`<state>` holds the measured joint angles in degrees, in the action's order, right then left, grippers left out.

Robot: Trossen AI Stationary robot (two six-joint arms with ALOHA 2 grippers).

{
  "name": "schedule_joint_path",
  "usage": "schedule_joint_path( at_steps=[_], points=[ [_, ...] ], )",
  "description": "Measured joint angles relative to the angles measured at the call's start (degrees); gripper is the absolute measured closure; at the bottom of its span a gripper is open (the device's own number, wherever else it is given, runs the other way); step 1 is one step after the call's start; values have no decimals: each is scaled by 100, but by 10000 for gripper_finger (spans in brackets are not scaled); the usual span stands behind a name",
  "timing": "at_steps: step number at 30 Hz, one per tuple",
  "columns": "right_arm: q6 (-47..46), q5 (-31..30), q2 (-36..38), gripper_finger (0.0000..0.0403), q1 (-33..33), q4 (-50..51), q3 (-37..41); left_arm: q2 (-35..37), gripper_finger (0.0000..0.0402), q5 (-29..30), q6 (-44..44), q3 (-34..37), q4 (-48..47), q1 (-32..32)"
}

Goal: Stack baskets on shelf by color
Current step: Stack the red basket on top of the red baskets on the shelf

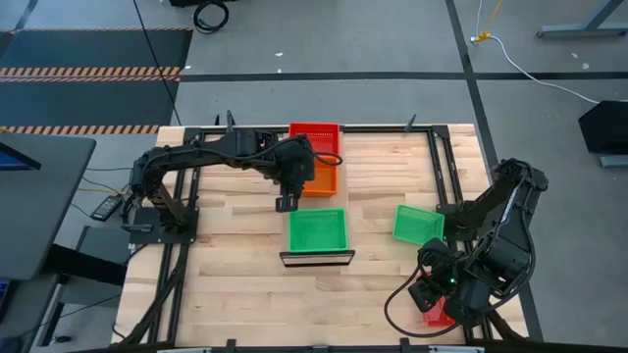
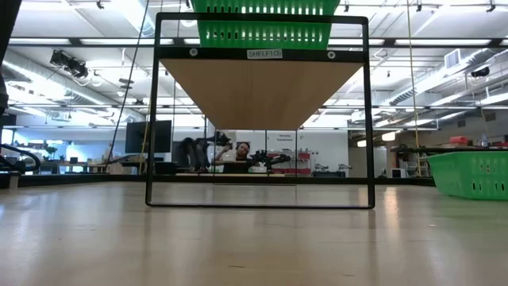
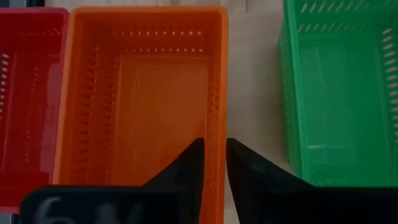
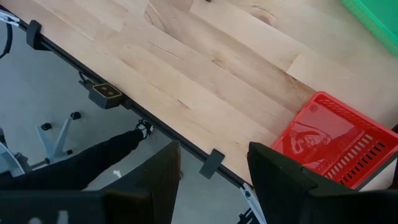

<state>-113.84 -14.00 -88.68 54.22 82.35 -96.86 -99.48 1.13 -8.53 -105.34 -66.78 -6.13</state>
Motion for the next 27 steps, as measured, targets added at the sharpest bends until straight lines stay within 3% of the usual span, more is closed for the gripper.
schedule_joint_path(
  at_steps=[5, 9, 12, 18, 23, 27],
  points=[
    [-4, 25, 0, 211, 10, -2, 0, 39, 315, 0, 222, 0, 159, 0],
    [-331, 501, -13, 211, 64, 20, 0, 90, 311, 3, 390, -201, 28, 29],
    [-766, 719, -24, 211, 152, -209, 137, 92, 311, 3, 463, -586, -168, 66],
    [-794, 884, -120, 211, 43, -1398, 915, 152, 322, -81, 496, -1657, -416, 217],
    [-1032, 1933, -324, 211, 46, -1591, 1657, 361, 333, -529, 516, -2354, -186, 409],
    [-1278, 2485, -410, 211, 121, -1548, 2198, 604, 341, -608, 687, -2428, -26, 643]
  ],
)
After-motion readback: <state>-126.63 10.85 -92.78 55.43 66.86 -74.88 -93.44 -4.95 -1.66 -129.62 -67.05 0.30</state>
